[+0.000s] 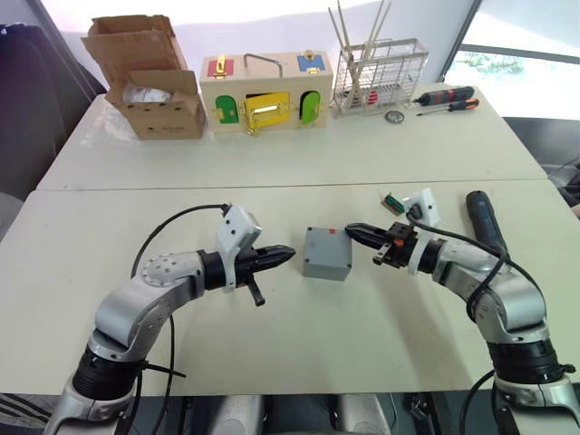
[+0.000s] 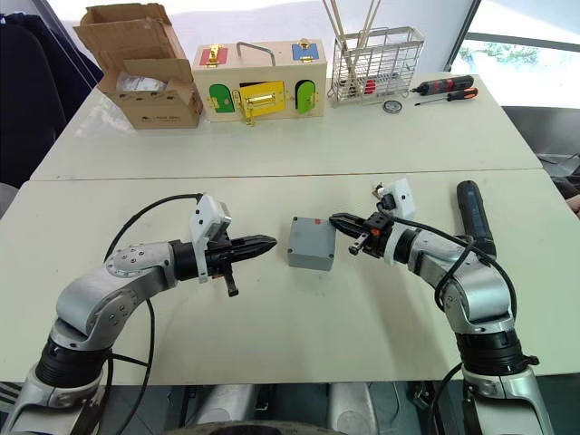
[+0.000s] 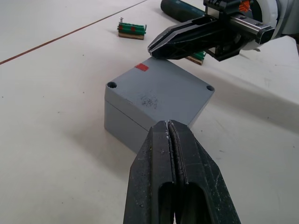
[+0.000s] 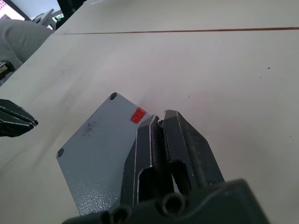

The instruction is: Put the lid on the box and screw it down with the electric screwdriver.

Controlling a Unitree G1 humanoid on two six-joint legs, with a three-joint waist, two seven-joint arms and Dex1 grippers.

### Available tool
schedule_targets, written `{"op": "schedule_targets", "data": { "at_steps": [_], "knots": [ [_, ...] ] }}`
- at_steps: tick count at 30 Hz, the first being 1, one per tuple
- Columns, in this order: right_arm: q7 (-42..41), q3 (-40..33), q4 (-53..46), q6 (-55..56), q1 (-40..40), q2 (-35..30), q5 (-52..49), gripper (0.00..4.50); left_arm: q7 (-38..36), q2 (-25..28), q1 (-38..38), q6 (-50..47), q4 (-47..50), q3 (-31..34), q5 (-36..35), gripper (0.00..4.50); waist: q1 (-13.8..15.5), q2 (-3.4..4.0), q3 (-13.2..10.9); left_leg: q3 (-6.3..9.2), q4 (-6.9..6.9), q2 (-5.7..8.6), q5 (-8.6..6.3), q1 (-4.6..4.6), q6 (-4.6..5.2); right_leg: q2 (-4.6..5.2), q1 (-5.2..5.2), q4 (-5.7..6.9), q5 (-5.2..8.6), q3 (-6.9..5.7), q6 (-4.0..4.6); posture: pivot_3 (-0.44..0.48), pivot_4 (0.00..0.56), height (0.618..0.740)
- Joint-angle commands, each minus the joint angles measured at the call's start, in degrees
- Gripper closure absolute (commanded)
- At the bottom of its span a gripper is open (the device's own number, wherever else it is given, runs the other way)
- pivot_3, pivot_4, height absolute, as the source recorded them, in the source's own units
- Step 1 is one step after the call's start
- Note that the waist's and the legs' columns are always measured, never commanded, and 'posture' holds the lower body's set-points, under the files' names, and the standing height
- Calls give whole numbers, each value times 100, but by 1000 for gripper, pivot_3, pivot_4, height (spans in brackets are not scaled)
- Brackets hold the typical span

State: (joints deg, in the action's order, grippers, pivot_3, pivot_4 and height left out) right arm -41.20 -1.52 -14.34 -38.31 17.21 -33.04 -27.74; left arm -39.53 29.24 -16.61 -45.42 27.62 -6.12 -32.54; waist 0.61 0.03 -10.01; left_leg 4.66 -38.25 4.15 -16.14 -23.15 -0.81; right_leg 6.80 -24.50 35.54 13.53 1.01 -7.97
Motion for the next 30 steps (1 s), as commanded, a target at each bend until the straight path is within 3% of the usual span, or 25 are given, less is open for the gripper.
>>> {"op": "schedule_targets", "data": {
  "at_steps": [1, 3, 9, 11, 15, 19, 25, 30],
  "knots": [
    [-83, 57, -138, 118, 10, -58, 64, 4127, -5, -2, -85, 143, 100, -29, 39, 4500, 0, 0, 0, 0, 0, 0, 0, 0, 0, 0, 0, 0, 0, 0, 0, 0, 150, 734],
    [-108, 56, -121, 160, 21, -78, 107, 3540, -10, -1, -85, 144, 103, -19, 35, 4500, 0, 0, 0, 0, 0, 0, 0, 0, 0, 0, 0, 0, 0, 0, 0, 0, 150, 734],
    [-195, -131, -219, 148, 52, -290, 92, 507, -7, -89, -120, 153, 72, -26, -1, 4500, 7, 0, 0, 0, 0, 0, 0, 0, 0, 0, 0, 0, 0, 0, 0, 0, 150, 734],
    [-128, -264, -301, 152, 55, -402, 126, 20, -37, -129, -147, 182, 52, -53, 2, 4500, 7, 0, 0, 0, 0, 0, 0, 0, 0, 0, 0, 0, 0, 0, 0, 0, 150, 734],
    [-13, -921, -436, -297, 184, -774, -184, 20, -124, -239, -329, 227, -2, -124, -61, 4500, 22, 0, 0, 0, 0, 0, 0, -1, 0, 0, 0, -1, 0, 0, 0, 0, 150, 734],
    [-113, -1774, 454, -724, 598, -2054, -54, 20, -414, -412, -768, 298, 47, -481, -110, 4500, 31, -1, -1, -1, -7, 2, -1, -7, 2, 4, 3, -6, 0, 0, 0, 0, 150, 734],
    [-1090, -921, 2201, -1093, 1105, -3835, 569, 20, -503, -779, -1343, 735, -141, -988, 243, 4500, -23, -1, 0, -19, 3, 2, -8, -2, 13, -2, 6, -21, 0, -1, 0, 0, 150, 734],
    [-1502, 54, 3681, -2060, 2317, -3945, 924, 20, -550, -912, -1389, 881, -118, -1213, 356, 4500, -140, 10, 2, -41, 3, -2, -9, 5, 16, 1, 4, -18, 0, 15, 0, 0, 150, 734]
  ]
}}
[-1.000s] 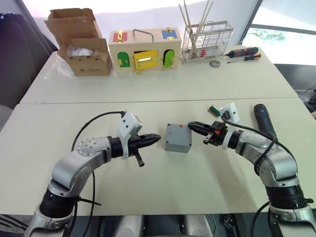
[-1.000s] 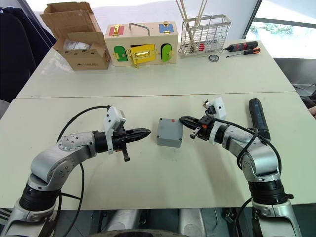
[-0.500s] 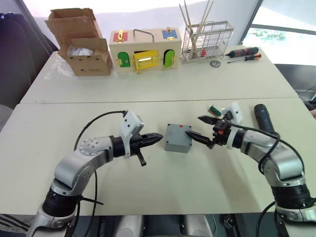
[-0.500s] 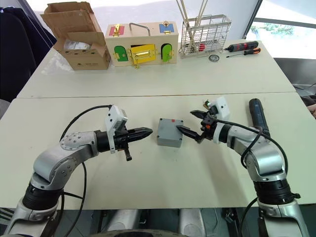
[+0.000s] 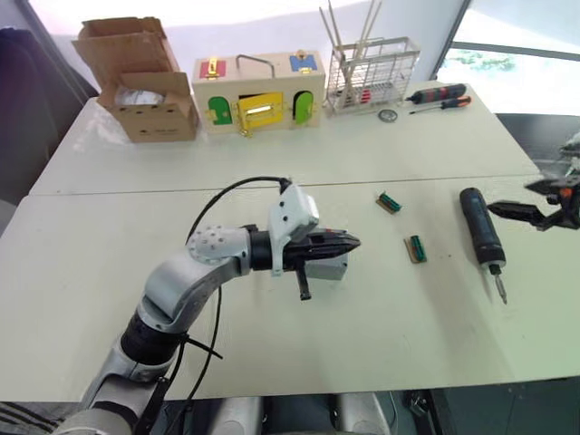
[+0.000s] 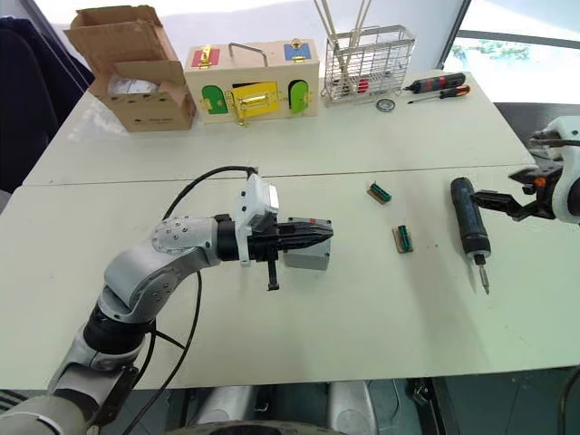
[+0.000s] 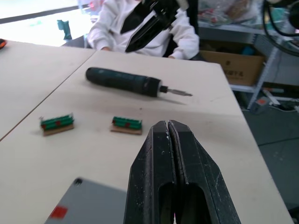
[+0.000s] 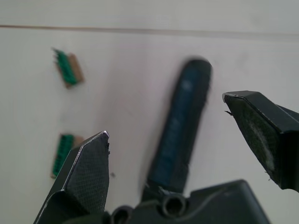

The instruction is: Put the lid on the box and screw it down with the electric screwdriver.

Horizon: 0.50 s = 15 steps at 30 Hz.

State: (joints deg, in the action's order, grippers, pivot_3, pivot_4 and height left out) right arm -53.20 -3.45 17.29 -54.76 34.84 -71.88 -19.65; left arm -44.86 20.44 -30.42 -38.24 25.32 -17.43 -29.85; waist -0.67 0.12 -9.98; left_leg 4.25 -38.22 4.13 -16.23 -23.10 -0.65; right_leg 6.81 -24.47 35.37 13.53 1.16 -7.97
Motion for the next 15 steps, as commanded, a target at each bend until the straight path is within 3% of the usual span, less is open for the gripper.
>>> {"op": "schedule_targets", "data": {
  "at_steps": [1, 8, 15],
  "knots": [
    [-458, 383, 726, -553, 767, -24, 120, 20, -9, -44, 10, 188, 114, -112, 121, 4500, -11, 2, -1, -1, 0, 0, -1, 0, 2, 0, -1, -1, 0, 1, 0, 0, 150, 734],
    [-1639, 1898, 2463, -107, 1870, 476, 1105, 20, 488, -230, 461, 257, 311, -142, 358, 4500, 17, 1, -2, -2, -1, 2, -3, -4, 4, 1, -4, -6, 0, 2, -1, 0, 150, 734],
    [-1925, 2562, 4111, 863, 2631, 1108, 2158, 20, 830, -201, 818, 102, 636, -104, 394, 4500, 68, 5, -2, -1, -5, 7, -2, -10, 2, 4, -11, -5, -1, 3, -2, 0, 150, 734]
  ]
}}
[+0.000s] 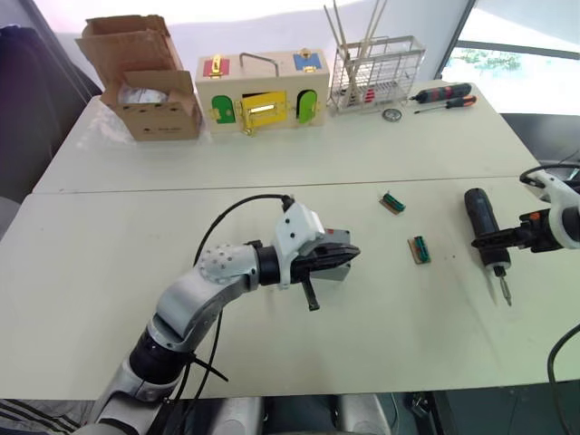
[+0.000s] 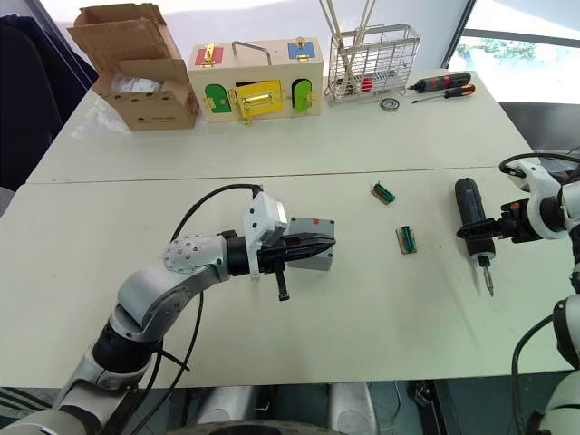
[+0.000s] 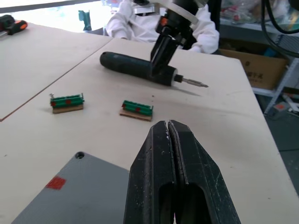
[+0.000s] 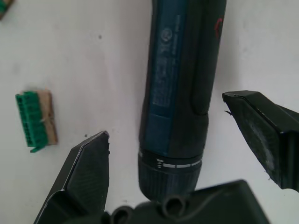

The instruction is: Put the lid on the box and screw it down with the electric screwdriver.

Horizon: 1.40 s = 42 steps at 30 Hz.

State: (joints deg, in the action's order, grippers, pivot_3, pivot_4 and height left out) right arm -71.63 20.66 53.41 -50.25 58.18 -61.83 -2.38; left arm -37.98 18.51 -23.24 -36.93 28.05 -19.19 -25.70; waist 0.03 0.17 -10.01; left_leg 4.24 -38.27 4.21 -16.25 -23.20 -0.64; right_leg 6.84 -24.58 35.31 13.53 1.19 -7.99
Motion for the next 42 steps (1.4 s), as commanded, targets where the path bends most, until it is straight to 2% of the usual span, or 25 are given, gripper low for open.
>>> {"op": "schedule_targets", "data": {
  "at_steps": [1, 7, 11, 12, 19, 23, 27, 30, 33, 35, 37, 40, 42],
  "knots": [
    [-122, 256, 705, 578, 360, 182, 610, 20, 191, -4, 139, -63, 412, 81, -23, 4500, -3, -1, 0, 2, 1, -1, 0, 0, -1, 0, 0, 1, 0, -1, 0, 0, 150, 734],
    [-509, 589, 1501, 1327, 545, 459, 1377, 20, 367, 72, 226, -153, 501, 53, 70, 4500, 39, -1, 0, 5, -1, 0, 3, 0, -6, -2, 2, 4, 0, -3, 0, 0, 150, 734],
    [-376, 480, 1811, 1412, 543, 650, 1592, 20, 466, 65, 249, -155, 496, 65, 74, 4500, 57, -7, 4, 8, -2, 2, 4, 2, -6, -2, 5, 4, 0, -5, 0, 0, 150, 734],
    [-307, 418, 1871, 1382, 555, 699, 1610, 516, 481, 66, 253, -154, 490, 61, 84, 4500, 58, -13, 7, 8, -3, 1, 4, 5, -6, -2, 9, 4, 0, -5, 0, 0, 150, 734],
    [-449, 258, 1941, 1384, 388, 844, 1803, 2563, 487, 135, 286, -176, 482, 133, 95, 4500, 56, -32, 19, 15, 0, 0, 4, 10, -8, -4, 13, 4, 0, -9, 1, 0, 150, 734],
    [-124, -133, 1915, 1328, 329, 837, 1641, 2568, 478, 117, 319, -167, 417, 357, -48, 4500, 57, -56, 34, 22, 0, -1, 5, 10, -11, -5, 16, 4, 0, -15, 1, 0, 150, 734],
    [1258, -1071, 1592, 1810, 583, 763, 1198, 2568, 553, -127, 402, -90, 236, 935, -430, 4500, 15, -79, 47, 22, -5, -2, 6, 11, -12, -4, 21, 3, 0, -13, 2, 0, 150, 734],
    [1934, -1767, 811, 1938, 625, 638, 828, 2568, 540, -145, 408, -55, 23, 1225, -516, 4500, -47, -27, 38, 2, -9, 3, 6, 15, -11, 9, 20, 4, -2, 11, 2, 0, 150, 734],
    [2251, -2837, -914, 1324, -93, 834, 27, 2568, 440, -61, 407, -42, -121, 1375, -579, 4500, -65, -11, 41, -4, 17, 1, 5, 3, -10, 2, -9, 6, 0, 7, -2, 0, 150, 734],
    [3043, -4530, -4089, 1251, -1630, 2061, -1069, 2568, 428, -50, 363, -53, -285, 1366, -562, 4500, -65, -22, 48, 11, 24, -8, 4, -9, -12, -5, -29, 27, 0, -11, -2, 0, 150, 734],
    [3654, -5391, -6029, 1212, -2504, 3050, -1776, 2568, 392, -29, 323, -41, -390, 1342, -528, 4500, -75, -31, 55, 52, 18, -27, 4, -17, -15, -12, -46, 84, 2, -37, -2, 0, 150, 734],
    [4369, -5598, -7305, 1550, -2986, 4120, -2336, 2568, 288, 14, 204, -34, -541, 1377, -543, 4500, 11, -7, 47, 54, 15, -8, 23, -27, -50, 1, -69, 91, 3, -20, -1, 0, 150, 734],
    [4681, -5537, -7839, 1622, -3168, 4604, -2736, 2568, 237, 14, 116, -66, -623, 1384, -572, 4500, 80, -5, 46, 42, -9, 10, 25, -26, -47, 5, -61, 90, 1, 4, 1, 0, 150, 734]
  ]
}}
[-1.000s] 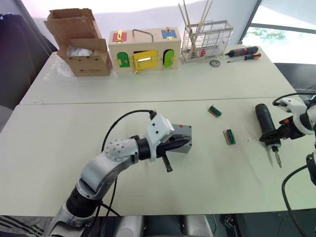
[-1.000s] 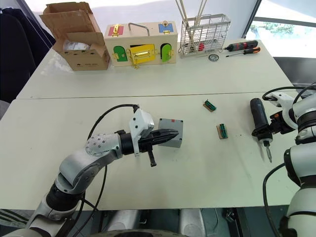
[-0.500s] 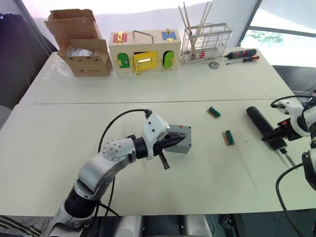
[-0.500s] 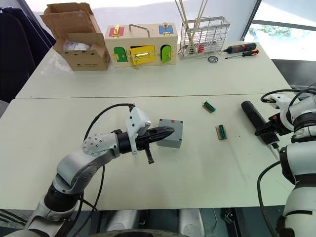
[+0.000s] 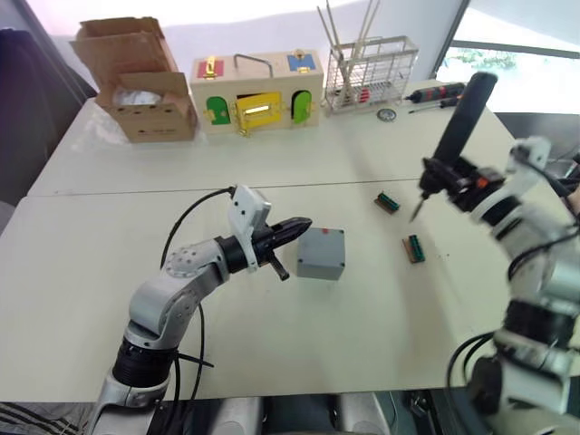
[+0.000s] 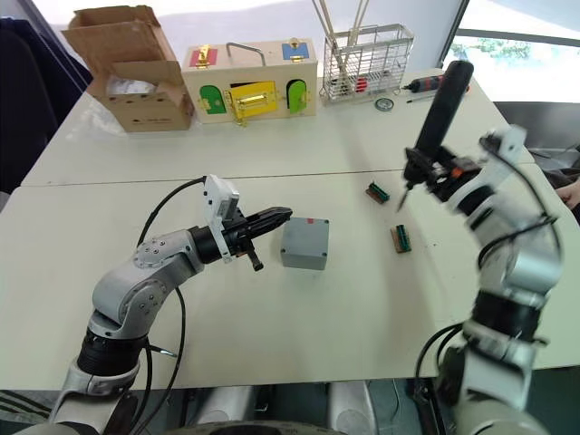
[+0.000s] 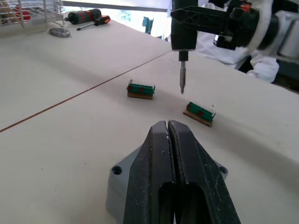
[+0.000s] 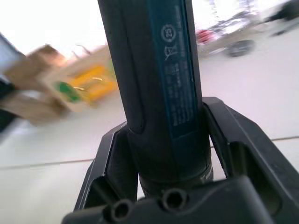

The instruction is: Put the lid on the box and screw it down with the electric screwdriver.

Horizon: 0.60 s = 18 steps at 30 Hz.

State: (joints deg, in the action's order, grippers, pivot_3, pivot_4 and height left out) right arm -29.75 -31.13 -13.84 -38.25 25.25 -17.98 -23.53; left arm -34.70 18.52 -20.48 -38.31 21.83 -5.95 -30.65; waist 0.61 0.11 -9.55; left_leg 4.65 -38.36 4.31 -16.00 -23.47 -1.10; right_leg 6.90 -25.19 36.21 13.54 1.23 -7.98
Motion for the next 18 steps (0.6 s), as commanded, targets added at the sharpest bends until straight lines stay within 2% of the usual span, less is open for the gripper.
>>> {"op": "schedule_targets", "data": {
  "at_steps": [1, 9, 18],
  "knots": [
    [535, -252, -1315, 345, 37, 337, -812, 2568, -119, 20, -186, 46, -19, 45, -91, 4500, 29, 0, 0, 1, -5, 5, 2, 2, 6, 3, 8, -1, -2, 2, 0, 0, 150, 734],
    [945, 271, -1867, 51, -237, 552, -1982, 2568, -211, 68, -220, -5, -82, 54, -131, 4500, -39, 0, 2, 4, 14, -7, -8, 18, 21, -6, 16, 0, -2, -5, -1, 0, 150, 734],
    [789, 1360, -1600, 624, -672, 561, -1593, 2568, -150, -200, -46, 402, -351, -406, 330, 4500, -99, 0, 2, 0, 16, -6, -7, 17, 20, -7, 10, 0, -2, -5, -1, 0, 150, 734]
  ]
}}
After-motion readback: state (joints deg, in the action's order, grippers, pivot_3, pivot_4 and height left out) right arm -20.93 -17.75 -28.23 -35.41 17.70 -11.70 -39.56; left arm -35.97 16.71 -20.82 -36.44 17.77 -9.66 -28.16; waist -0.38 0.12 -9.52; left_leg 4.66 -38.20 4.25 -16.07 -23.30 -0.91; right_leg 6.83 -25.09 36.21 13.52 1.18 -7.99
